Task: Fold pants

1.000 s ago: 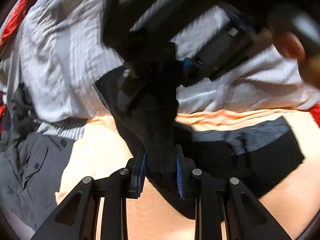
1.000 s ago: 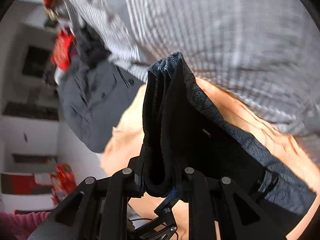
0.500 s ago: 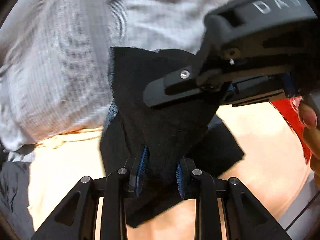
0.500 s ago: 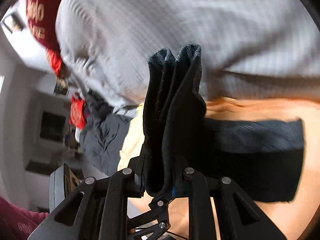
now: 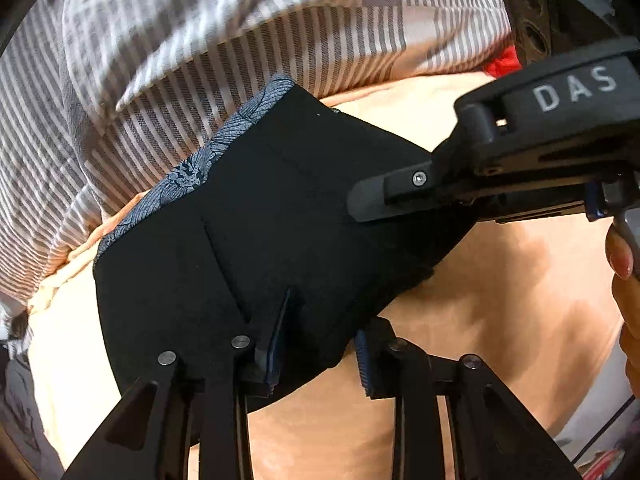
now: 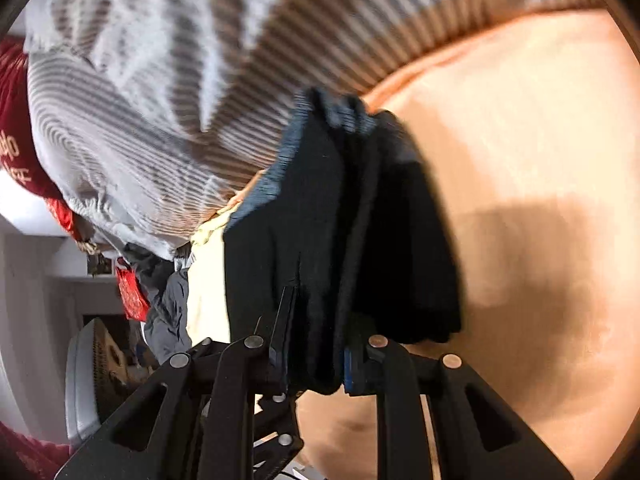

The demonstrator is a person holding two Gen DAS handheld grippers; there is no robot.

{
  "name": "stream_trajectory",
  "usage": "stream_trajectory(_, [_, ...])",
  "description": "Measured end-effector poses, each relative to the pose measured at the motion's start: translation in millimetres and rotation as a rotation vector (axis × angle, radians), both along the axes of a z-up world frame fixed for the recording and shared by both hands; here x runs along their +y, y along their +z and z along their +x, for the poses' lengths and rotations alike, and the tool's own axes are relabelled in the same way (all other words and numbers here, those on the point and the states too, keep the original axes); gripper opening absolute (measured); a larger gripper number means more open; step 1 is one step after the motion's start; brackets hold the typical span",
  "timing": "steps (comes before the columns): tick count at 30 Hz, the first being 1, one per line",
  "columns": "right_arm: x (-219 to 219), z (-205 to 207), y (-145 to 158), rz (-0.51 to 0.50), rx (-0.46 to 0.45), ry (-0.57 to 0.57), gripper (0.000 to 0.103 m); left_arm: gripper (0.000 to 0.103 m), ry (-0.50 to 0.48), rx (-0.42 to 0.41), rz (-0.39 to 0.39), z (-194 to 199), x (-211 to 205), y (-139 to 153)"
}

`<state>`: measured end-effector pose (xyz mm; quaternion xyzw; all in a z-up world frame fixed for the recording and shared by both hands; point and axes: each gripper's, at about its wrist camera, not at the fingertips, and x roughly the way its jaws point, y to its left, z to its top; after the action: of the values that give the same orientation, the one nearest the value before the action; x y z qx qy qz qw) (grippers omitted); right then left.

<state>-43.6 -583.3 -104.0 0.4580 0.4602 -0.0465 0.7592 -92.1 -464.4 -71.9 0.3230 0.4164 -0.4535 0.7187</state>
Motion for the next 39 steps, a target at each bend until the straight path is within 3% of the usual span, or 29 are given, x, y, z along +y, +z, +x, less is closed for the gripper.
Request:
stream_trajectory(2, [-3.4, -6.1, -5.3, 0.007, 0.003, -0.011, 0.020, 0.046, -0.005, 0.024, 0.006, -2.5, 4.4, 3.0])
stream_trajectory(6, [-9.2, -9.8, -8.4, 0.004, 0.048, -0.016, 0.023, 0.049, 0.009, 0.107, -0.026, 6.0, 27.9, 21.7])
stream_trajectory(7, [-9.9, -11.9, -8.9, -0.008, 0.059, -0.011, 0.026, 0.049, 0.042, 0.116, -0.041, 14.2, 36.9, 27.9])
stream_trajectory(9, [-7.8, -11.0, 1.0, -0.103, 0.110, 0.005, 0.042, 0.049, 0.120, 0.126, -0.062, 29.7, 46.6, 37.0])
stream_trajectory(10, [-7.0, -10.6, 9.1, -0.163, 0.130, 0.012, 0.045, 0.050, 0.185, 0.138, -0.071, 46.1, 53.2, 39.3])
stream_trajectory(11, [-6.9, -10.5, 18.0, -0.217, 0.135, 0.018, 0.046, 0.060, 0.234, 0.153, -0.074, 60.5, 57.1, 39.3])
stream_trajectory(13, [-10.3, -8.6, 33.6, -0.298, 0.127, 0.023, 0.046, 0.066, 0.342, 0.189, -0.082, 91.9, 68.1, 33.1])
stream_trajectory(18, [-28.0, 21.8, 46.7, -0.320, 0.104, -0.005, 0.046, 0.066, 0.509, 0.221, -0.079, 132.5, 77.6, 21.2])
stream_trajectory(22, [-26.9, 62.3, 45.7, -0.366, 0.107, 0.034, 0.046, 0.066, 0.561, 0.248, -0.019, 147.7, 72.2, 2.8])
stream_trajectory(28, [-26.2, 106.3, 35.0, -0.403, 0.108, 0.070, 0.046, 0.066, 0.572, 0.275, -0.004, 155.4, 72.9, -12.5])
stream_trajectory(31, [-23.2, 117.8, 29.7, -0.399, 0.125, 0.084, 0.034, 0.067, 0.566, 0.266, 0.010, 157.6, 70.7, -16.3])
stream_trajectory(32, [-21.7, 119.6, 28.8, -0.404, 0.138, 0.091, 0.017, 0.067, 0.566, 0.269, 0.012, 157.5, 70.5, -17.3])
stream_trajectory(33, [-21.0, 119.6, 28.6, -0.410, 0.155, 0.098, 0.013, 0.067, 0.566, 0.277, 0.012, 158.1, 70.1, -20.1])
stream_trajectory(39, [-6.8, 104.5, 46.3, -0.497, 0.174, 0.141, 0.008, 0.067, 0.523, 0.289, 0.024, 145.5, 64.9, -18.1])
